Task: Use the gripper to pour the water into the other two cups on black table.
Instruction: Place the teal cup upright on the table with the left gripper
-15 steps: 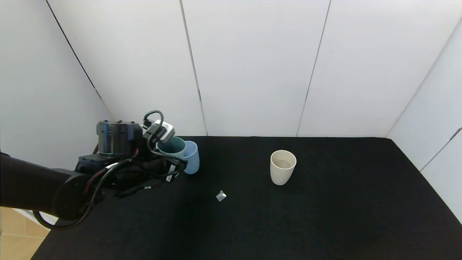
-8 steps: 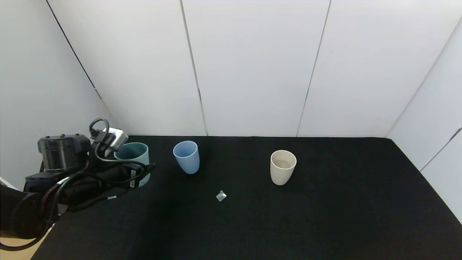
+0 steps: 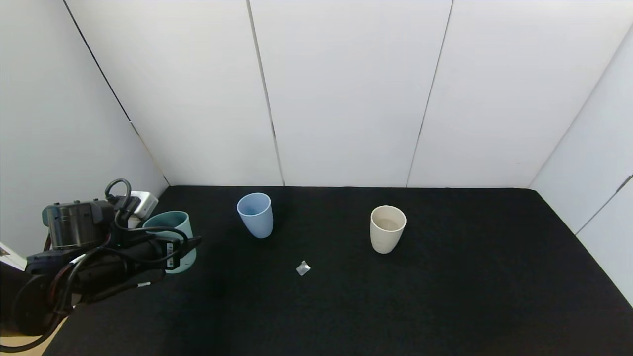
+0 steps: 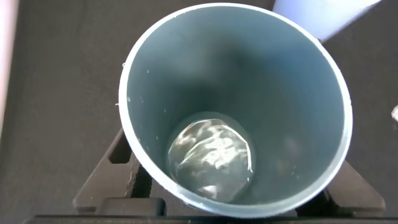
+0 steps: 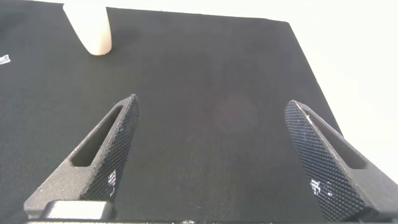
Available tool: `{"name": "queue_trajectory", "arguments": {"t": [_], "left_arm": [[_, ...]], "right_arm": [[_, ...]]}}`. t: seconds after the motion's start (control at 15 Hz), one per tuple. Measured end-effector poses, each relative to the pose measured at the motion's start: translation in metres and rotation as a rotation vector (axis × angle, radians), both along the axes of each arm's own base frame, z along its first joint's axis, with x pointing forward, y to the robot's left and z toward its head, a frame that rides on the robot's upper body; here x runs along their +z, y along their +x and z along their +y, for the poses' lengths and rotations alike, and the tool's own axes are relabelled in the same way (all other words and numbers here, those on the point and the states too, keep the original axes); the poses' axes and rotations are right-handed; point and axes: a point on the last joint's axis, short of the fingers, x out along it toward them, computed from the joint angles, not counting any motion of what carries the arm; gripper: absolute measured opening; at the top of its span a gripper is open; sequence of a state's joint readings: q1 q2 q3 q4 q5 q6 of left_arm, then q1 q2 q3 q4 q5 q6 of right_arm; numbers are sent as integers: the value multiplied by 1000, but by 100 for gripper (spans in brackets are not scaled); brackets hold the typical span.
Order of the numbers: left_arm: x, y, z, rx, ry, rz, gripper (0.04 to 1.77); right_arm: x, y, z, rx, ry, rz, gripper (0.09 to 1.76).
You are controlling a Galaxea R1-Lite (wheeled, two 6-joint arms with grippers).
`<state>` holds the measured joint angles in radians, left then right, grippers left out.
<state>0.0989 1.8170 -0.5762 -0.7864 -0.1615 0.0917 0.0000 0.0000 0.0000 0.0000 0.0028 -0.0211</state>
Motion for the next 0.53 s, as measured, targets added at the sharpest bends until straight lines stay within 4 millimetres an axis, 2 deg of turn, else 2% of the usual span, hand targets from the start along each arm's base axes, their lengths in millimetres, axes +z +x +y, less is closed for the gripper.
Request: {"name": "queue_trajectory", "arguments": {"t": [0.53], "left_arm": [[-28, 16, 4, 51, -34, -68, 119]], "right_arm": [[0, 0, 0, 0, 0, 0, 171]]}}
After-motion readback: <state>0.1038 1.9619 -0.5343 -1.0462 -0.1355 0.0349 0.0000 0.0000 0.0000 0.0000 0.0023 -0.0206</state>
